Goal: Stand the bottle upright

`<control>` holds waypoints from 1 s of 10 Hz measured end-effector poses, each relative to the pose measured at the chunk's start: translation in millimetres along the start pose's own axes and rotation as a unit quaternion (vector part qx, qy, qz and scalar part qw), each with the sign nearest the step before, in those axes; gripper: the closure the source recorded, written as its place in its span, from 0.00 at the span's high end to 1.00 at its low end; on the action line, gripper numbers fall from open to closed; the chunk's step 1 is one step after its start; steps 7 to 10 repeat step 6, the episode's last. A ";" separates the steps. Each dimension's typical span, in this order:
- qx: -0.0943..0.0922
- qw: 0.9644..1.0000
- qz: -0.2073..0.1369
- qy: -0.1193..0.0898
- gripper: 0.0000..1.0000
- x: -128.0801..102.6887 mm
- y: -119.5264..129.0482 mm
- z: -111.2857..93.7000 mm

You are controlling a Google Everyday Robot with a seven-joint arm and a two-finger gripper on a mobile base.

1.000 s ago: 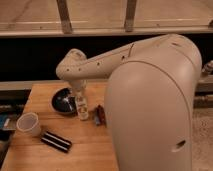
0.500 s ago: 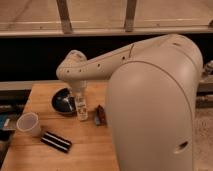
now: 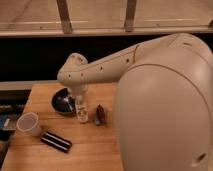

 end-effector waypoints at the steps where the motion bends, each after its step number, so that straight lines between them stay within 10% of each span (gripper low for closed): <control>1: -0.002 1.000 0.003 0.001 0.80 2.5 -1.4 1.5; 10: -0.008 1.000 0.006 0.000 0.80 8.4 -3.0 1.7</control>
